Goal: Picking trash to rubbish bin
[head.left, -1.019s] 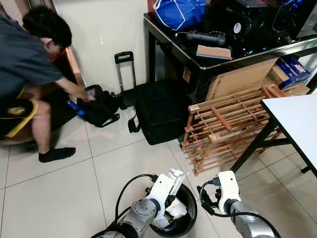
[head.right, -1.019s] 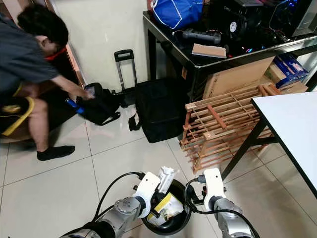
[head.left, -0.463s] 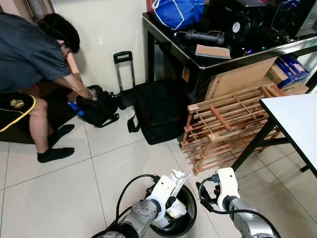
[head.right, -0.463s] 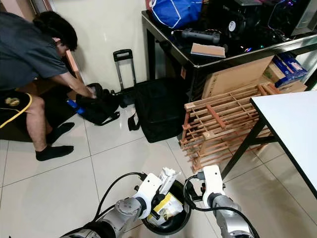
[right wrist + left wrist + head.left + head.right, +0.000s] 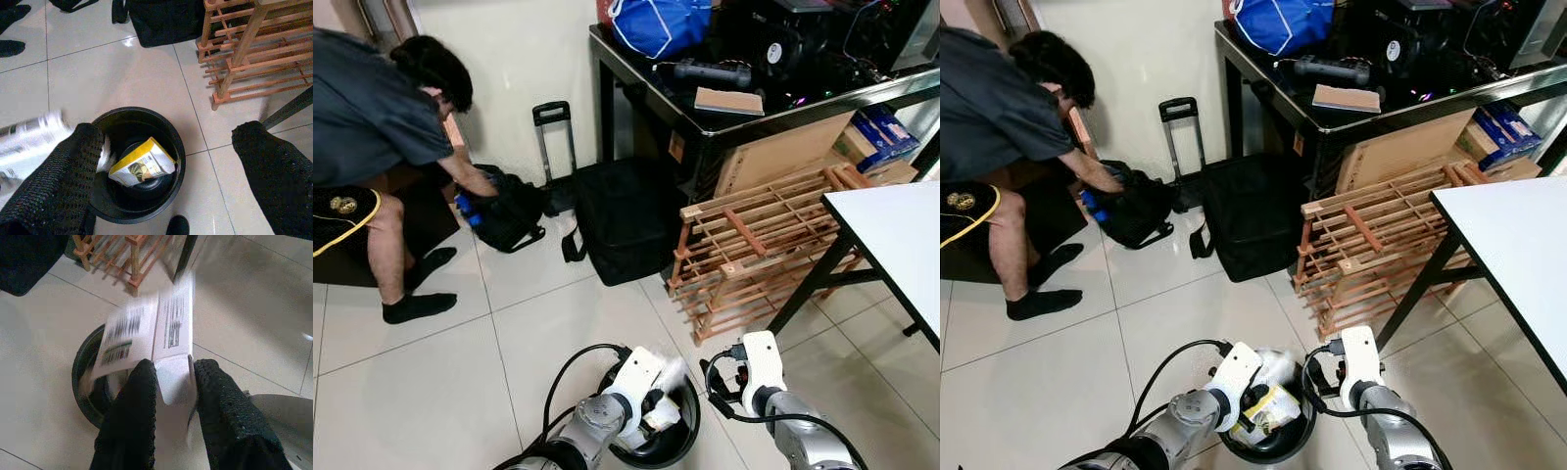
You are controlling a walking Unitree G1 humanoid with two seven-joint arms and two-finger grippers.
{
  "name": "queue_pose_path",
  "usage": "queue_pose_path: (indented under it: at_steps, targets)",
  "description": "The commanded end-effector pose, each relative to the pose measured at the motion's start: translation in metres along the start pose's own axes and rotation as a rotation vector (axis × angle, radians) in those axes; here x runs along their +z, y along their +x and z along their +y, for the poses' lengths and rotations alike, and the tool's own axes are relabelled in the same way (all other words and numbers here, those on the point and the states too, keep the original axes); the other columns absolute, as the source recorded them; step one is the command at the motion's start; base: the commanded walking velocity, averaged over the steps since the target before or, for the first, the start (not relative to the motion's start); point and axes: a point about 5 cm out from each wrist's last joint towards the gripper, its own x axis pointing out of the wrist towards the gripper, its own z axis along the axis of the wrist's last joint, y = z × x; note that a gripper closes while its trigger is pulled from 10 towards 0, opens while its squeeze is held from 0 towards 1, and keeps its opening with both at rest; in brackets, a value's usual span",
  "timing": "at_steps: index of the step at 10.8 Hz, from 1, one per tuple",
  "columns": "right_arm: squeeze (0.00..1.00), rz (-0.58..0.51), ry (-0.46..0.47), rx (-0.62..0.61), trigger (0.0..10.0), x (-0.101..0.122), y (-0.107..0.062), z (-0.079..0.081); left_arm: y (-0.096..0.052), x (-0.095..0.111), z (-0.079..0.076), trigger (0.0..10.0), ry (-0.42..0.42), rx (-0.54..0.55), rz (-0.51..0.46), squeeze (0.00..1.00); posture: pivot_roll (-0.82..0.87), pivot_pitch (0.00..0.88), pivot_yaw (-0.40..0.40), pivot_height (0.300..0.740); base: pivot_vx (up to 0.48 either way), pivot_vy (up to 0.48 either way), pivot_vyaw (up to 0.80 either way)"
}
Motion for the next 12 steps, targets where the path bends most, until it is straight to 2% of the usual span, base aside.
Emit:
queue_pose_path:
  at_steps: [1,3,4,5,8,10,12]
  targets:
    - [0.00,-0.015,0.007,-0.006,10.0,0.002,-0.001,0.000,0.007,0.014,-0.023,10.0,0.015,-0.059,-0.029,1.00,-0.19,0.145,0.041,0.740,0.000,0.000,0.00]
    - [0.00,-0.017,0.008,-0.006,10.0,0.002,-0.001,0.000,0.007,0.015,-0.023,10.0,0.017,-0.061,-0.033,1.00,-0.18,0.148,0.039,0.740,0.000,0.000,0.00]
    - [0.00,-0.015,0.009,-0.005,10.0,0.001,-0.001,0.001,0.007,0.016,-0.023,10.0,0.009,-0.057,-0.040,0.33,-0.18,0.150,0.038,0.740,0.000,0.000,0.00]
    - [0.00,-0.014,0.010,-0.004,10.0,0.001,-0.001,0.001,0.007,0.017,-0.021,10.0,0.009,-0.042,-0.045,0.00,-0.18,0.153,0.037,0.740,0.000,0.000,0.00]
    - [0.00,-0.016,0.011,-0.006,10.0,0.001,-0.001,0.001,0.007,0.026,-0.012,10.0,-0.030,-0.009,-0.086,0.00,-0.17,0.155,0.036,0.740,0.000,0.000,0.00]
    - [0.00,-0.034,0.013,-0.011,10.0,0.005,-0.001,0.001,0.003,0.033,0.010,10.0,-0.076,0.074,-0.141,0.00,-0.17,0.156,0.039,0.740,0.000,0.000,0.00]
    - [0.00,-0.089,0.018,-0.010,10.0,0.018,0.002,0.002,-0.012,0.036,0.053,10.0,-0.094,0.262,-0.226,0.00,-0.14,0.155,0.046,0.740,0.000,0.000,0.00]
